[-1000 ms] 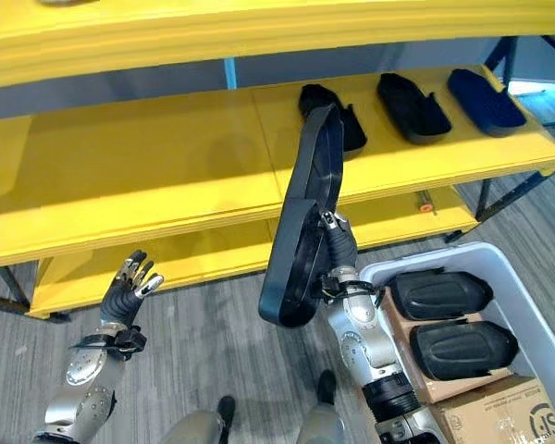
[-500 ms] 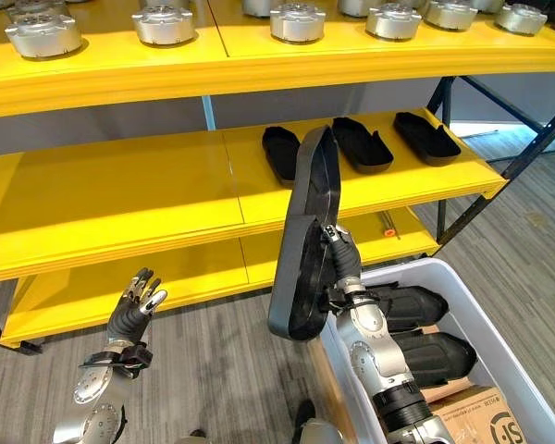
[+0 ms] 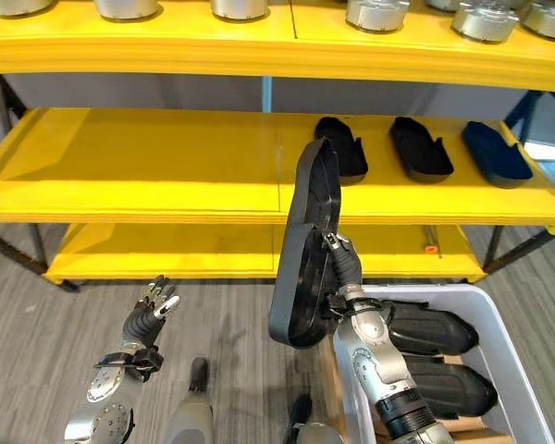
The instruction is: Move parts from the plastic box to the shelf.
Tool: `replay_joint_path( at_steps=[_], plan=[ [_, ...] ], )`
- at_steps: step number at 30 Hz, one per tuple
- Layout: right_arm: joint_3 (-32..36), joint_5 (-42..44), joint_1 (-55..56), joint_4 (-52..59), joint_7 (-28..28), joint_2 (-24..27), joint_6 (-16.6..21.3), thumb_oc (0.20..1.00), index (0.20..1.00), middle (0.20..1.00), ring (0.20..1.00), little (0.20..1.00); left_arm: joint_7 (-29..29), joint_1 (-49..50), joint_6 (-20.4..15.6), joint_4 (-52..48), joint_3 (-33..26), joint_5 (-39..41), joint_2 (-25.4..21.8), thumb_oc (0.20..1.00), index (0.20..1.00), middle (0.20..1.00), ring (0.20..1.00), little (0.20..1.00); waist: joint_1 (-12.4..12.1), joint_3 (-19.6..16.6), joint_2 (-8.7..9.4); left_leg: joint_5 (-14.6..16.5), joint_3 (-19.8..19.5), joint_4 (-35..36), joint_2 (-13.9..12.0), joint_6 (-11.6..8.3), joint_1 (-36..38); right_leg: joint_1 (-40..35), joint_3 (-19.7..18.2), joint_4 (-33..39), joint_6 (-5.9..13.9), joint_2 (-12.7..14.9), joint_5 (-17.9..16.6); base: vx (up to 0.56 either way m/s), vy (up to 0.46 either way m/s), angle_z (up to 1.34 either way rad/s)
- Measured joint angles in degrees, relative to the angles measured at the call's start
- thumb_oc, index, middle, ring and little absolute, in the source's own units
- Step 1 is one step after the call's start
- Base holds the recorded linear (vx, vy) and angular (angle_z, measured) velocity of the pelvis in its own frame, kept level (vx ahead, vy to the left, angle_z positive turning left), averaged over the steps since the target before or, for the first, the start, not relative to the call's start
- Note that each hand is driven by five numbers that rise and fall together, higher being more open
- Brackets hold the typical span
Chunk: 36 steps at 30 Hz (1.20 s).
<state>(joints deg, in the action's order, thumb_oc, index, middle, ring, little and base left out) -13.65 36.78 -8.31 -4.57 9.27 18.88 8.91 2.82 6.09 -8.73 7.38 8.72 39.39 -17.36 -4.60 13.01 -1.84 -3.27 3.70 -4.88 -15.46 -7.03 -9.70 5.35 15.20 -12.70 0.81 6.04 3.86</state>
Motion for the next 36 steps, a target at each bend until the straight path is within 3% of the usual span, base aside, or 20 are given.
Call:
replay_joint_path(
  at_steps=[1, 2, 3, 4, 7, 10, 12, 13, 15, 18, 21, 24, 25, 27, 29, 31, 33, 34, 36],
  plan=[
    [0.19, -0.03, 0.76, 0.03, 0.02, -0.26, -0.06, 0.200, 0.200, 0.200, 0.200, 0.200, 0.03, -0.60, -0.03, -0.38, 0.01, 0.01, -0.35, 1.000, 1.000, 1.000, 1.000, 1.000, 0.13, -0.39, 1.07, 0.51, 0.37, -0.63, 1.50, 0.73, 0.18, 0.60, -0.47, -6.67, 0.78, 2.39, 3.52, 0.18, 0.178, -0.10],
    [0.03, -0.13, 1.65, 0.23, -0.10, -0.94, -0.07, 0.200, 0.200, 0.200, 0.200, 0.200, 0.03, -0.69, -0.12, -1.76, 0.18, 0.00, -1.67, 1.000, 1.000, 1.000, 1.000, 1.000, 0.09, -0.80, 2.88, 1.38, 0.96, -1.25, 4.08, 1.78, 0.64, -1.53, -0.63, -7.82, 1.05, 6.14, 5.66, 0.15, 0.163, 0.09],
    [-0.14, -0.56, 1.80, 0.26, -0.14, -2.45, -0.06, 0.200, 0.200, 0.200, 0.200, 0.200, 0.03, -0.12, -0.48, -2.80, 0.02, -0.01, -3.83, 1.000, 1.000, 1.000, 1.000, 1.000, -0.44, -1.71, 6.32, 3.13, 2.15, -3.38, 6.79, 2.48, 0.40, -5.37, -1.55, -2.36, 2.70, 8.64, 6.34, 0.12, 0.156, 0.04],
    [0.01, -1.12, 1.60, 0.29, -0.13, -3.71, 0.00, 0.200, 0.200, 0.200, 0.200, 0.200, 0.07, -0.68, -0.53, -2.56, -0.27, -0.01, -5.27, 1.000, 1.000, 1.000, 1.000, 1.000, -1.09, -2.11, 7.50, 5.59, 2.33, -6.91, 8.24, 2.61, -1.64, -9.06, -1.51, 4.56, 5.70, 9.49, 6.06, 0.12, 0.167, 0.05],
    [0.10, -2.06, 1.40, 0.18, 0.16, -4.17, -0.08, 0.200, 0.200, 0.200, 0.200, 0.200, 0.21, -1.11, -0.64, -2.75, -0.87, -0.01, -5.19, 1.000, 1.000, 1.000, 1.000, 1.000, -1.29, -1.75, 7.03, 9.00, 2.08, -15.03, 8.98, 3.81, -7.37, -9.51, -0.24, 8.10, 6.04, 9.90, 3.67, 0.10, 0.155, 0.18],
    [-0.22, -2.14, 0.72, 0.17, 0.82, -4.38, -0.43, 0.200, 0.200, 0.200, 0.200, 0.200, 1.76, -1.66, -0.67, -2.64, -0.95, -0.01, -5.22, 1.000, 1.000, 1.000, 1.000, 1.000, -1.33, -1.46, 7.59, 10.36, 1.99, -20.87, 9.49, 5.54, -11.09, -9.57, -0.17, 9.51, 5.28, 10.63, 1.08, 0.07, 0.114, 0.14],
    [-0.51, -2.18, -1.42, 0.21, 1.18, -4.55, -0.53, 0.200, 0.200, 0.200, 0.200, 0.200, 2.64, -2.47, -0.78, -2.63, -0.95, -0.05, -5.36, 1.000, 1.000, 1.000, 1.000, 1.000, -1.43, -1.33, 8.38, 11.08, 2.60, -21.20, 10.63, 6.54, -11.45, -10.05, -0.01, 11.56, 6.52, 11.00, -2.32, 0.09, 0.185, 0.00],
    [-0.23, -2.17, -2.08, 0.15, 1.35, -5.08, -0.49, 0.200, 0.200, 0.200, 0.200, 0.200, 2.68, -3.09, -0.90, -2.60, -0.88, -0.09, -5.40, 1.000, 1.000, 1.000, 1.000, 1.000, -1.47, -0.88, 8.46, 11.88, 2.99, -23.19, 10.69, 6.61, -13.67, -9.66, 0.13, 11.16, 6.80, 11.34, -2.51, 0.02, 0.049, 0.05],
    [0.06, -2.14, -2.31, 0.03, 2.07, -4.86, -0.53, 0.200, 0.200, 0.200, 0.200, 0.200, 3.06, -3.30, -1.00, -2.44, -0.88, -0.07, -5.02, 1.000, 1.000, 1.000, 1.000, 1.000, -1.06, -0.71, 9.18, 10.93, 3.93, -17.55, 11.69, 7.42, -12.21, -9.11, -0.17, 11.29, 7.32, 12.64, -1.87, 0.04, 0.070, 0.07],
    [-0.70, -2.16, -2.23, 0.02, 2.21, -4.81, -0.61, 0.200, 0.200, 0.200, 0.200, 0.200, 4.11, -3.53, -1.04, -2.33, -0.82, -0.07, -4.69, 1.000, 1.000, 1.000, 1.000, 1.000, -1.31, -0.41, 9.97, 11.43, 4.77, -18.12, 13.36, 8.69, -12.80, -8.33, 0.09, 10.84, 6.93, 13.99, -2.61, 0.05, 0.099, -0.01],
    [-1.05, -2.14, -2.27, 0.02, 2.20, -4.95, -0.65, 0.200, 0.200, 0.200, 0.200, 0.200, 4.72, -4.09, -1.06, -2.32, -0.87, -0.08, -5.19, 1.000, 1.000, 1.000, 1.000, 1.000, -1.04, -0.39, 9.77, 11.84, 5.24, -17.80, 14.21, 9.30, -12.34, -5.17, -0.56, 4.56, 6.26, 14.96, -3.31, 0.01, 0.170, -0.01],
    [-3.04, -2.15, -1.92, 0.13, 2.14, -5.14, -0.66, 0.200, 0.200, 0.200, 0.200, 0.200, 4.72, -4.11, -1.06, -1.34, -0.17, -0.12, -6.23, 1.000, 1.000, 1.000, 1.000, 1.000, 1.09, 0.36, 8.49, 11.46, 4.88, -14.67, 14.95, 11.96, -8.44, 2.72, -4.93, -11.49, 6.27, 17.51, -7.84, 0.07, 0.081, -0.02],
    [-3.53, -2.15, -1.90, 0.23, 2.06, -5.45, -0.60, 0.200, 0.200, 0.200, 0.200, 0.200, 4.71, -4.20, -1.22, -1.36, 0.15, -0.15, -6.27, 1.000, 1.000, 1.000, 1.000, 1.000, 0.99, 0.75, 7.97, 11.61, 5.29, -13.59, 15.18, 12.10, -7.48, 5.41, -5.98, -14.78, 6.43, 18.58, -7.14, 0.10, -0.157, -0.19],
    [-4.22, -2.15, -1.79, 0.27, 1.77, -5.40, -0.64, 0.200, 0.200, 0.200, 0.200, 0.200, 4.68, -4.37, -1.21, -1.44, 0.41, -0.15, -6.16, 1.000, 1.000, 1.000, 1.000, 1.000, 1.42, 0.83, 7.49, 11.08, 5.78, -13.49, 15.28, 12.09, -7.13, 5.15, -4.90, -11.75, 6.94, 18.69, -5.67, 0.09, -0.156, -0.02],
    [-4.41, -2.13, -1.95, 0.13, 1.49, -5.11, -0.71, 0.200, 0.200, 0.200, 0.200, 0.200, 4.83, -5.69, -1.70, -1.31, 0.64, -0.12, -5.96, 1.000, 1.000, 1.000, 1.000, 1.000, 2.24, 1.61, 6.56, 11.13, 4.93, -13.57, 16.35, 11.98, -7.27, 4.75, -4.93, 1.42, 8.29, 18.36, -6.06, 0.10, -0.173, 0.15],
    [-4.49, -2.14, -2.37, 0.08, 1.57, -4.75, -1.02, 0.200, 0.200, 0.200, 0.200, 0.200, 4.85, -6.00, -1.74, -0.70, 0.76, -0.11, -5.75, 1.000, 1.000, 1.000, 1.000, 1.000, 2.24, 2.24, 6.22, 11.38, 5.09, -13.96, 16.98, 11.56, -7.29, 5.24, -4.10, 9.02, 9.88, 18.98, -8.03, 0.12, -0.158, 0.14],
    [-4.11, -2.13, -1.07, 0.23, 1.56, -4.16, -1.03, 0.200, 0.200, 0.200, 0.200, 0.200, 4.73, -5.15, -1.78, -0.11, 0.78, -0.10, -4.87, 1.000, 1.000, 1.000, 1.000, 1.000, 3.66, 2.76, 6.79, 11.68, 2.76, -14.71, 18.73, 11.30, -6.91, 3.31, -5.74, 10.35, 9.36, 19.30, -10.00, 0.06, -0.183, 0.75],
    [-3.52, -2.12, 0.05, 0.44, 1.47, -4.20, -1.03, 0.200, 0.200, 0.200, 0.200, 0.200, 4.66, -5.50, -1.82, -0.13, 0.86, -0.09, -4.71, 1.000, 1.000, 1.000, 1.000, 1.000, 3.64, 2.82, 7.66, 11.85, 1.75, -14.97, 19.15, 10.97, -6.88, 2.59, -6.73, 9.25, 9.24, 18.45, -9.99, 0.04, -0.207, 0.78],
    [-3.59, -2.14, 0.15, 0.62, 0.90, -4.06, -1.12, 0.200, 0.200, 0.200, 0.200, 0.200, 4.64, -3.84, -1.81, -0.21, 0.51, -0.01, -4.84, 1.000, 1.000, 1.000, 1.000, 1.000, 2.33, 2.86, 9.09, 12.25, 0.97, -15.49, 18.69, 9.07, -7.46, 2.17, -5.16, 8.97, 8.71, 16.89, -8.84, 0.06, -0.205, 0.24]
  ],
)
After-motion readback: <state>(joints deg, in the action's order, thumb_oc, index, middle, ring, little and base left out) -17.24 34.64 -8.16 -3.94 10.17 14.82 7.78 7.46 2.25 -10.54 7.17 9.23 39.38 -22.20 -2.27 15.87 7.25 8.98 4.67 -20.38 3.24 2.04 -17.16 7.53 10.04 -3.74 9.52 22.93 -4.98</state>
